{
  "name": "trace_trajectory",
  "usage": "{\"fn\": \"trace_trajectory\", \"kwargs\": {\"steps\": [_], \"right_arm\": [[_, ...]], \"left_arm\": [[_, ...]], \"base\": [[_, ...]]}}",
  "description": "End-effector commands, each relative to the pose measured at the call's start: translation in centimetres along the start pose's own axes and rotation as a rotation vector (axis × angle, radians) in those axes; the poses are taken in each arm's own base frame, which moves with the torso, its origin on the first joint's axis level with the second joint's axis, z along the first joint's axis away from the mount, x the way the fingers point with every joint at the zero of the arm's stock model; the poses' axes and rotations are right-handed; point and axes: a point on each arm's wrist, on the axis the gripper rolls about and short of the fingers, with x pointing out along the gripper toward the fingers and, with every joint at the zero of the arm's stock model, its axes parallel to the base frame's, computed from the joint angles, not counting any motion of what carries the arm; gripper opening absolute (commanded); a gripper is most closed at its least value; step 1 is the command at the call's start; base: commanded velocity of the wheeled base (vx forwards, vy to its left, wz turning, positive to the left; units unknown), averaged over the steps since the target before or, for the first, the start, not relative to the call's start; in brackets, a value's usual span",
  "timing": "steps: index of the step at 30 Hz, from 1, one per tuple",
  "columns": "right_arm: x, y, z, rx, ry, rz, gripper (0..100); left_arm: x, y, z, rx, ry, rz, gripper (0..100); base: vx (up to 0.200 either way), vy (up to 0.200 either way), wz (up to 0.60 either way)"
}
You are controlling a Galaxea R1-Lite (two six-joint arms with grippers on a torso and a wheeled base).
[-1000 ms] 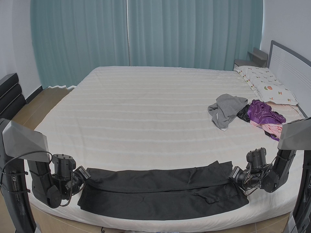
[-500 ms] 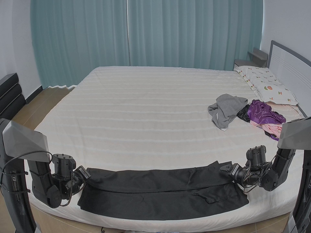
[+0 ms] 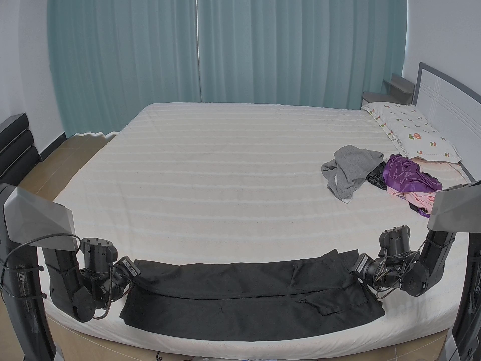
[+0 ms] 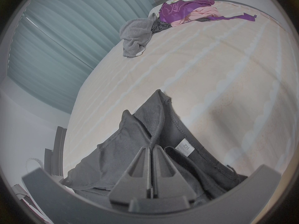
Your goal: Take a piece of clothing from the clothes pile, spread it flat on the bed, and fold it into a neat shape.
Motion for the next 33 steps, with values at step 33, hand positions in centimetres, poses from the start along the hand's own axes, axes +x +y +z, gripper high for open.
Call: {"fn": "trace_trajectory", "kwargs": {"steps": [33], "right_arm": [[0.4, 3.2, 6.2, 0.067, -0.207, 0.145, 0]], "left_arm": [[2.7, -4.3, 5.9, 0.031, -0.183, -0.121, 0]], "base": [[0.0, 0.0, 0.0]]}}
